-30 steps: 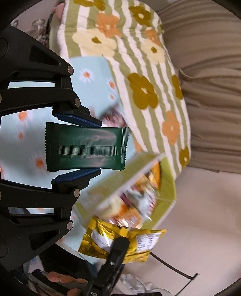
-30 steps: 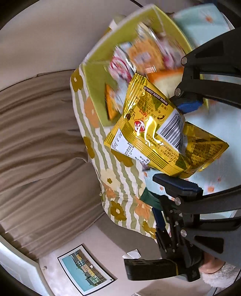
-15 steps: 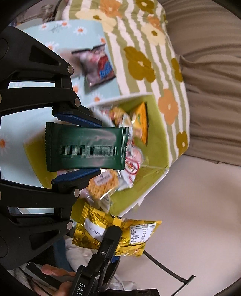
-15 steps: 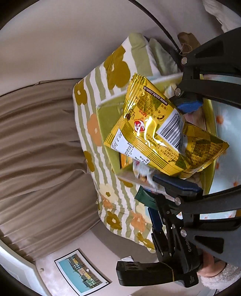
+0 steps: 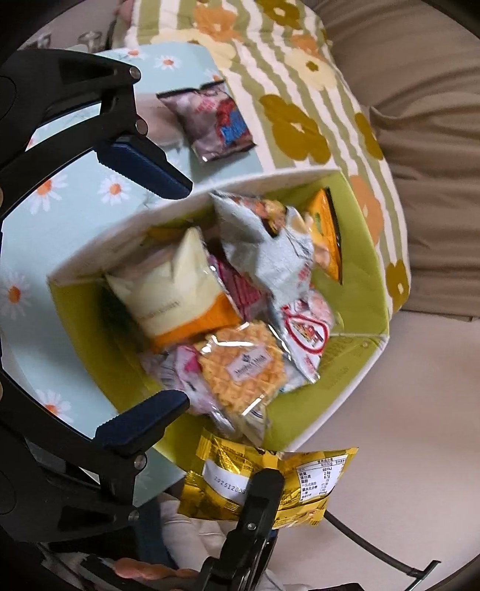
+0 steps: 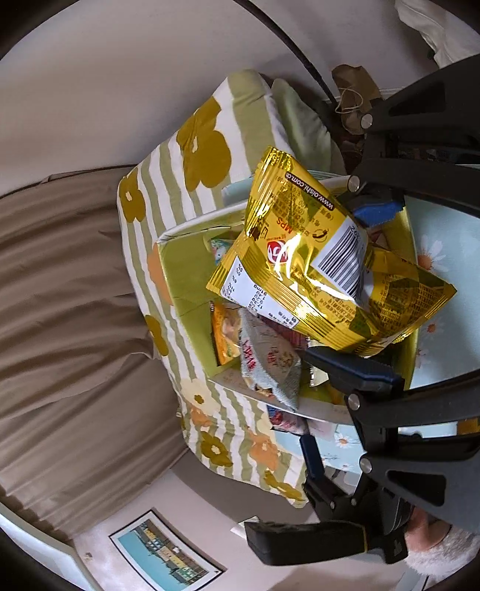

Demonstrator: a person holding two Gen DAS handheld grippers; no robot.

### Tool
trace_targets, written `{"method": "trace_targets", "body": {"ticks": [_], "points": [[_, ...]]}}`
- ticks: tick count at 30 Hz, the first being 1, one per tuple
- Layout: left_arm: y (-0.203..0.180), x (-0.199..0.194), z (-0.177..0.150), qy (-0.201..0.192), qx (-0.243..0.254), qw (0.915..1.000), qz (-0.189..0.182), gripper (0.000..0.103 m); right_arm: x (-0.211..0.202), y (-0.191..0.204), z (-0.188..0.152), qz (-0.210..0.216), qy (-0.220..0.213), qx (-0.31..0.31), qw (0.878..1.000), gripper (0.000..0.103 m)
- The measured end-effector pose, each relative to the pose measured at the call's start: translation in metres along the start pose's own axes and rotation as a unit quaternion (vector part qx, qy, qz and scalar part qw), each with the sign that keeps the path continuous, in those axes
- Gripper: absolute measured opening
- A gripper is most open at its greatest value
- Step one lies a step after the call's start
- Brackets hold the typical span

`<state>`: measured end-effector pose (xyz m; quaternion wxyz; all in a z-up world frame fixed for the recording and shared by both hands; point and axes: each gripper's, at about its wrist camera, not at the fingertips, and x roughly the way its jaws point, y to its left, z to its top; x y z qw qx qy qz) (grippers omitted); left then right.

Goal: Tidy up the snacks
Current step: 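Carry the green bar and gold packet over the yellow box and release them, then move both tools back over the table toward the remaining packets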

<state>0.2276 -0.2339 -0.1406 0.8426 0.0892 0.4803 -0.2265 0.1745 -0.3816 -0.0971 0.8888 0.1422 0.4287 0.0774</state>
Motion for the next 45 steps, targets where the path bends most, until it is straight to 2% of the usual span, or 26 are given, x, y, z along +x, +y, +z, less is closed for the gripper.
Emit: {"method": "trace_targets", "body": {"ticks": [7, 9, 11, 15, 19, 23, 27, 34, 45], "points": [[0.018, -0.019, -0.011, -0.012, -0.015, 0.9997, 0.012, 0.102, 0.014, 0.003, 0.0, 0.004, 0.01, 0.007, 1.0, 0.056], [0.023, -0.025, -0.012, -0.019, -0.022, 0.9995, 0.014, 0.102, 0.021, 0.004, 0.001, -0.001, 0.017, 0.008, 1.0, 0.067], [0.027, -0.031, -0.013, -0.024, -0.029, 0.9992, 0.016, 0.102, 0.023, 0.003, 0.001, -0.022, 0.013, 0.003, 1.0, 0.103], [0.032, -0.04, -0.02, -0.032, -0.038, 0.9985, 0.024, 0.102, 0.009, 0.005, -0.003, -0.037, -0.025, -0.015, 0.999, 0.103], [0.036, -0.044, -0.03, -0.037, -0.055, 0.9975, 0.025, 0.102, 0.004, 0.002, -0.006, -0.055, -0.01, -0.014, 0.998, 0.103], [0.039, -0.053, -0.038, -0.048, -0.071, 0.9959, 0.03, 0.102, -0.002, -0.004, -0.012, -0.024, -0.004, 0.01, 1.0, 0.103], [0.04, -0.062, -0.046, -0.058, -0.08, 0.9943, 0.04, 0.102, -0.005, 0.006, -0.016, -0.023, -0.005, -0.014, 1.0, 0.103], [0.044, -0.088, -0.058, -0.086, -0.097, 0.9893, 0.067, 0.102, -0.016, 0.026, -0.01, 0.009, -0.032, -0.052, 0.998, 0.103], [0.081, -0.126, -0.076, -0.102, -0.117, 0.9813, 0.114, 0.102, -0.011, 0.104, 0.01, 0.069, -0.051, -0.146, 0.986, 0.103]]}}
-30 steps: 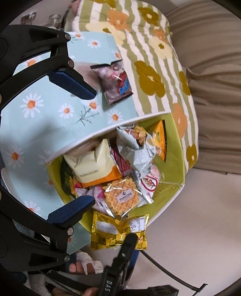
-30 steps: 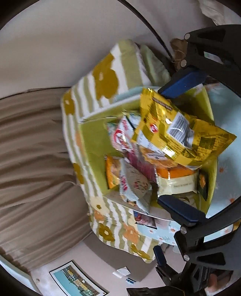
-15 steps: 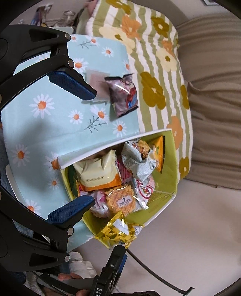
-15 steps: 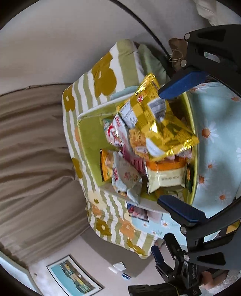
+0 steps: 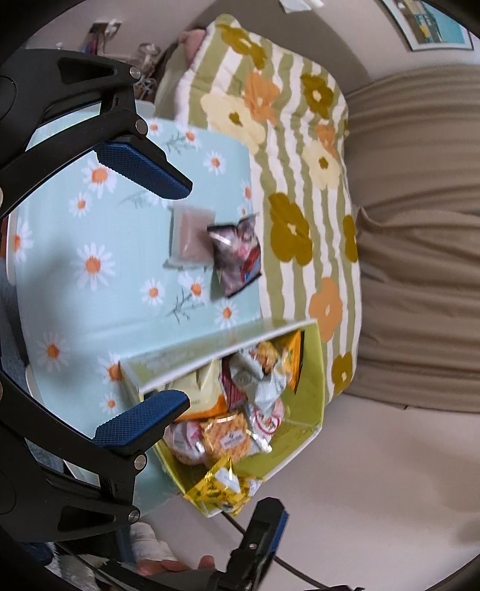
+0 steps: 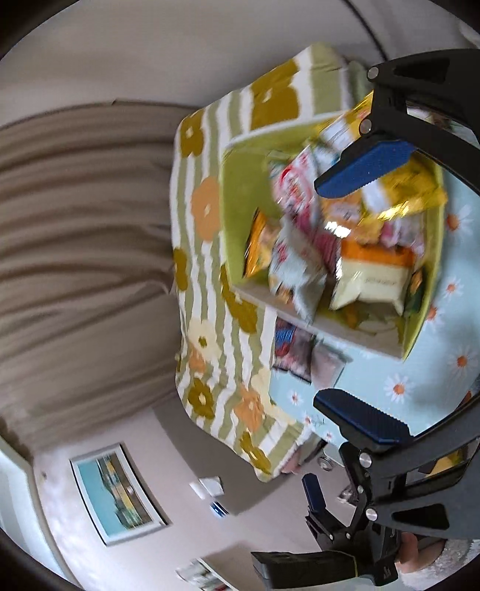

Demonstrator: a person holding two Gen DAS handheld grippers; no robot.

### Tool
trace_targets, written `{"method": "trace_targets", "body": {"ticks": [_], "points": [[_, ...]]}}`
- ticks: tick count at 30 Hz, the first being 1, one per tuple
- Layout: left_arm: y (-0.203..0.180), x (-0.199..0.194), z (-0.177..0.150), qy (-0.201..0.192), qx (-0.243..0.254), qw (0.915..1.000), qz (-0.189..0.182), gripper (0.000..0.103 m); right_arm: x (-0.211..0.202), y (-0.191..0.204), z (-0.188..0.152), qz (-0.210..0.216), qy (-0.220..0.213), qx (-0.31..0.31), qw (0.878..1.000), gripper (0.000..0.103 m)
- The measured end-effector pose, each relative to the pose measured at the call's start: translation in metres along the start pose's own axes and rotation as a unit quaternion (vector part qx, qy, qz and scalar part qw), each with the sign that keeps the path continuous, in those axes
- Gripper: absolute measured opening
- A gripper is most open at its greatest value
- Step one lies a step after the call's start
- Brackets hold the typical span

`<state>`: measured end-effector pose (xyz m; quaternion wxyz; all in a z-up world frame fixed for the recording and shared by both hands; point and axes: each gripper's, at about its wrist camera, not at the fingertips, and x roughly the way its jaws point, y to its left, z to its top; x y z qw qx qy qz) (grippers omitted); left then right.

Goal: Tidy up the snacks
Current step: 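Move both tools back over the table toward the remaining packets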

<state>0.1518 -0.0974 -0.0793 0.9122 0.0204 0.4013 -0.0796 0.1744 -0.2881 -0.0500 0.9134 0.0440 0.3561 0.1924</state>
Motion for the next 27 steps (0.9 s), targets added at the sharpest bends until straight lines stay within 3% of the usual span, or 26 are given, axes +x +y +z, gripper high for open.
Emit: {"method": "trace_targets", "body": {"ticks": [7, 15, 22, 27], "points": [[0.053, 0.007, 0.001, 0.013, -0.007, 0.9999, 0.003, 0.102, 0.051, 0.049, 0.024, 0.032, 0.029, -0.026, 0.999, 0.103], [0.123, 0.037, 0.007, 0.046, 0.009, 0.9988, -0.015, 0.102, 0.129, 0.09, 0.044, 0.046, 0.094, -0.016, 0.994, 0.103], [0.148, 0.078, 0.013, 0.075, 0.086, 0.9916, -0.06, 0.102, 0.193, 0.116, 0.06, 0.041, 0.16, -0.073, 0.984, 0.103], [0.148, 0.116, 0.013, 0.096, 0.175, 0.9756, -0.092, 0.102, 0.235, 0.122, 0.056, 0.034, 0.229, -0.171, 0.958, 0.103]]}}
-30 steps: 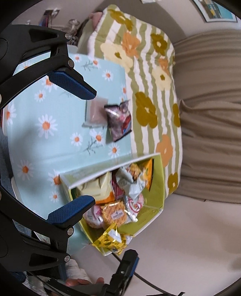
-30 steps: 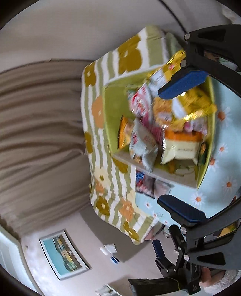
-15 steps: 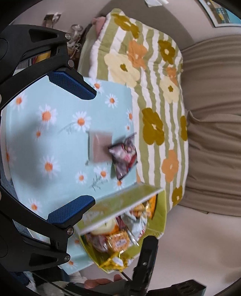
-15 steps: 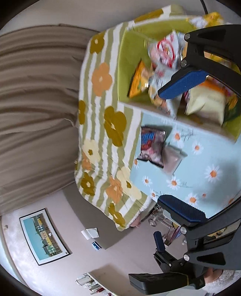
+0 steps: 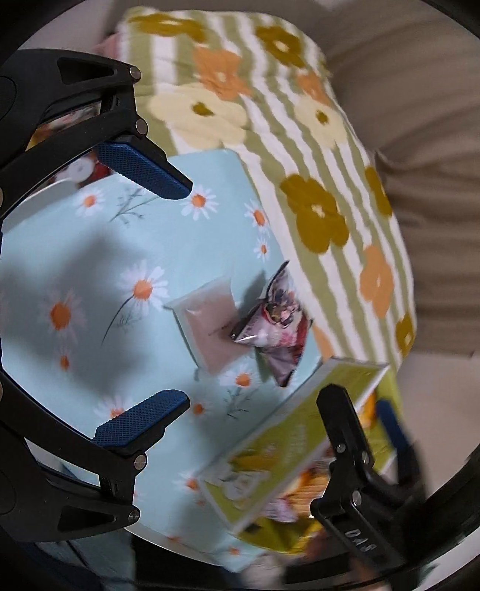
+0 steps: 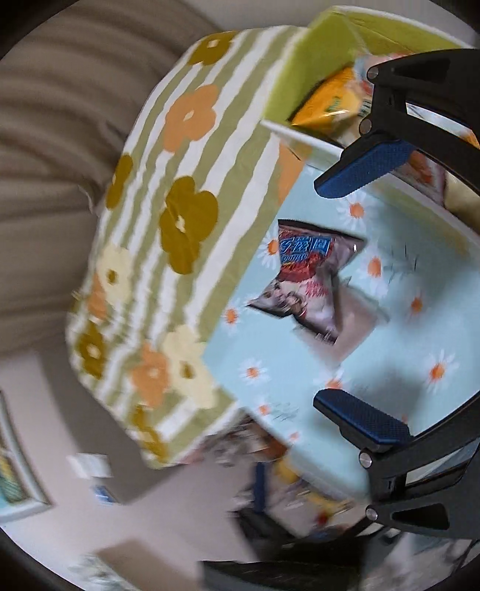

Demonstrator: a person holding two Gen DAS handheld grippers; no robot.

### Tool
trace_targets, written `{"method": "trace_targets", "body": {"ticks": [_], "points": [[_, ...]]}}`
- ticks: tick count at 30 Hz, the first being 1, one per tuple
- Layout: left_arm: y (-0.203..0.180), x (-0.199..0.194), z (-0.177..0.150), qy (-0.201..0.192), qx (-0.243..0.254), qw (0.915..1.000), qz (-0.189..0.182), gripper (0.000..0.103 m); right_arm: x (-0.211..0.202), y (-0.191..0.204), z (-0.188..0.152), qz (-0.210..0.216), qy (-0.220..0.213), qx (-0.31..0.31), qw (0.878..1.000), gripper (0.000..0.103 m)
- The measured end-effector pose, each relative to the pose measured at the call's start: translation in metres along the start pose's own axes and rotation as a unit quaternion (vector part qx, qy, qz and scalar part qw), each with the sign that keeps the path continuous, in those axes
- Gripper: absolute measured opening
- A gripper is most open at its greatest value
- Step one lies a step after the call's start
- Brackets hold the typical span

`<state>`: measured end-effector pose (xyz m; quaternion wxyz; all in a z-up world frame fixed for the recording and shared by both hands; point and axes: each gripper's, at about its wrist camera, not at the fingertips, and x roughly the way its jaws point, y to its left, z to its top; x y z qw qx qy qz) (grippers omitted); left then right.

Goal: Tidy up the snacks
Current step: 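Move both tools back over the table toward the remaining packets, then grasp the pale pink packet with the left tool while the right tool grasps the purple Sponge packet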

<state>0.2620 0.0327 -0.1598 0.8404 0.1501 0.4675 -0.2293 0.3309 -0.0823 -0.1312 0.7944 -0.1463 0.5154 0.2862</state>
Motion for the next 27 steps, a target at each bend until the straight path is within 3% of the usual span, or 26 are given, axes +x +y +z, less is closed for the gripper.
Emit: {"method": "trace_targets", "body": {"ticks": [6, 11, 16, 24, 27], "points": [[0.002, 0.053, 0.011, 0.021, 0.089, 0.9947, -0.048, 0.102, 0.031, -0.011, -0.001, 0.001, 0.058, -0.041, 0.997, 0.103], [-0.019, 0.101, 0.016, 0.037, 0.18, 0.9793, -0.086, 0.102, 0.048, -0.018, -0.007, 0.011, 0.078, -0.038, 0.996, 0.103], [-0.04, 0.135, 0.016, 0.042, 0.25, 0.9625, -0.096, 0.102, 0.051, -0.026, -0.015, 0.016, 0.076, -0.016, 0.997, 0.103], [-0.05, 0.157, 0.019, 0.061, 0.26, 0.9544, -0.134, 0.101, 0.053, -0.025, -0.018, 0.024, 0.065, -0.006, 0.998, 0.103], [-0.049, 0.157, 0.012, 0.063, 0.26, 0.9552, -0.127, 0.086, 0.054, -0.025, -0.018, 0.025, 0.062, -0.009, 0.998, 0.103]]}}
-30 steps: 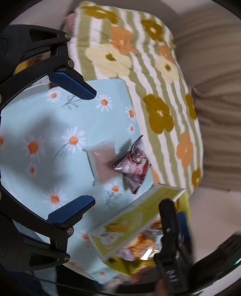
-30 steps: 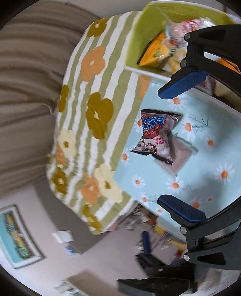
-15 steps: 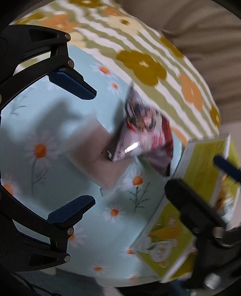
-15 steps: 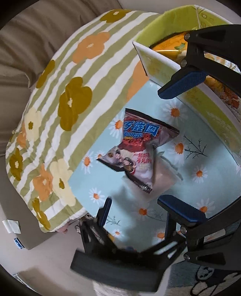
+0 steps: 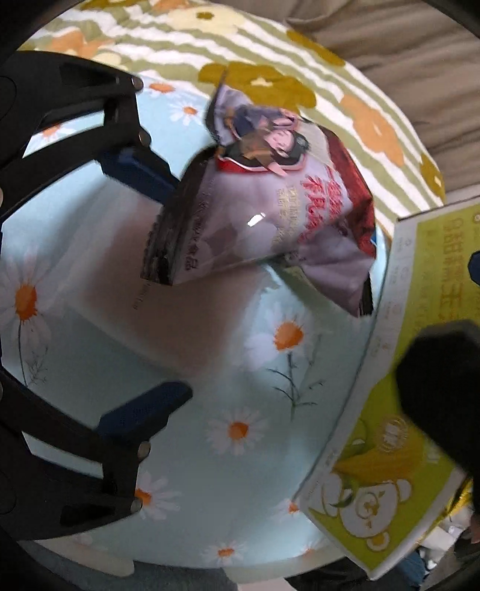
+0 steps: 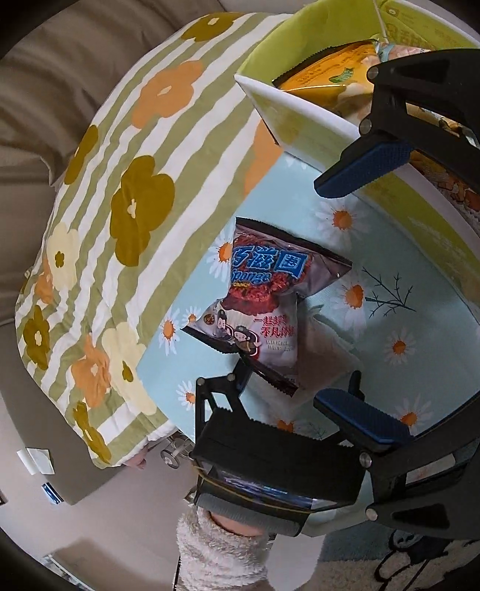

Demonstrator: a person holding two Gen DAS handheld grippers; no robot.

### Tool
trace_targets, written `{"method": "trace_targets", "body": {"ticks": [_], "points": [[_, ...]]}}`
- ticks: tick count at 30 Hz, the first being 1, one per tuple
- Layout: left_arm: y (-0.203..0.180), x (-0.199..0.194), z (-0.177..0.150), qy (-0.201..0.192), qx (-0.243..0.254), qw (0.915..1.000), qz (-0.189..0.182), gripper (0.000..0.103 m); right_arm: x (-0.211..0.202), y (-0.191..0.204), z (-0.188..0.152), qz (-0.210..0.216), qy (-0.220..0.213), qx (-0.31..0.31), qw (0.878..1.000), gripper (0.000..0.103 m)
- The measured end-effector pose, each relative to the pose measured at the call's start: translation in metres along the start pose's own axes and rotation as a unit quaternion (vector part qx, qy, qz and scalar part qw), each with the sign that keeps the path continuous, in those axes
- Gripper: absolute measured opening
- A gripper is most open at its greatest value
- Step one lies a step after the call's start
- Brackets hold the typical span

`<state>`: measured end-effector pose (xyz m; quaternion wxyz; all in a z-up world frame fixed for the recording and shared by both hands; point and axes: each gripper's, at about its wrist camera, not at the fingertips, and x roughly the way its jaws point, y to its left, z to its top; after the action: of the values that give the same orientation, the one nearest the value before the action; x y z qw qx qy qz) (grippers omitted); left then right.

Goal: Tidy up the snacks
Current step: 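Grasp the pale pink packet with the left tool while the right tool grasps the purple Sponge packet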

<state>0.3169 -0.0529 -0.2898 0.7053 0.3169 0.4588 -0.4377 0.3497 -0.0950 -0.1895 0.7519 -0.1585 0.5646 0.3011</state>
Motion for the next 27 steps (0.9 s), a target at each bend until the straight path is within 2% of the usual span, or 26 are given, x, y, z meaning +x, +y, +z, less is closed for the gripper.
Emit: {"method": "trace_targets", "body": {"ticks": [2, 4, 6, 8, 10, 14, 16, 19, 27], "points": [[-0.002, -0.003, -0.004, 0.0, 0.003, 1.0, 0.006, 0.077, 0.002, 0.0, 0.0, 0.005, 0.0, 0.004, 1.0, 0.103], [-0.002, -0.007, -0.007, 0.001, -0.011, 0.9999, -0.004, 0.077, 0.003, 0.0, 0.0, 0.01, -0.001, 0.009, 1.0, 0.103], [-0.003, -0.007, -0.006, 0.0, -0.018, 0.9998, 0.001, 0.077, 0.005, 0.0, 0.0, 0.016, -0.002, 0.015, 1.0, 0.103], [-0.003, 0.0, -0.002, 0.012, -0.022, 0.9996, 0.014, 0.082, 0.008, 0.002, 0.003, 0.016, -0.003, 0.012, 1.0, 0.103], [-0.007, 0.002, 0.001, 0.005, -0.035, 0.9994, 0.003, 0.082, 0.01, 0.001, 0.005, 0.014, -0.001, 0.014, 1.0, 0.103], [-0.007, -0.003, -0.001, -0.005, -0.064, 0.9979, 0.002, 0.074, 0.014, 0.0, 0.008, 0.026, -0.001, 0.034, 0.999, 0.103], [0.0, -0.006, -0.009, -0.006, -0.074, 0.9972, -0.008, 0.073, 0.015, 0.001, 0.01, 0.026, -0.001, 0.034, 0.999, 0.103], [0.001, -0.012, -0.023, -0.001, -0.078, 0.997, -0.004, 0.073, 0.018, 0.002, 0.013, 0.027, -0.002, 0.04, 0.999, 0.103], [0.007, -0.026, -0.056, 0.014, -0.134, 0.9909, 0.003, 0.072, 0.02, -0.003, 0.026, 0.009, -0.001, 0.123, 0.992, 0.103]]}}
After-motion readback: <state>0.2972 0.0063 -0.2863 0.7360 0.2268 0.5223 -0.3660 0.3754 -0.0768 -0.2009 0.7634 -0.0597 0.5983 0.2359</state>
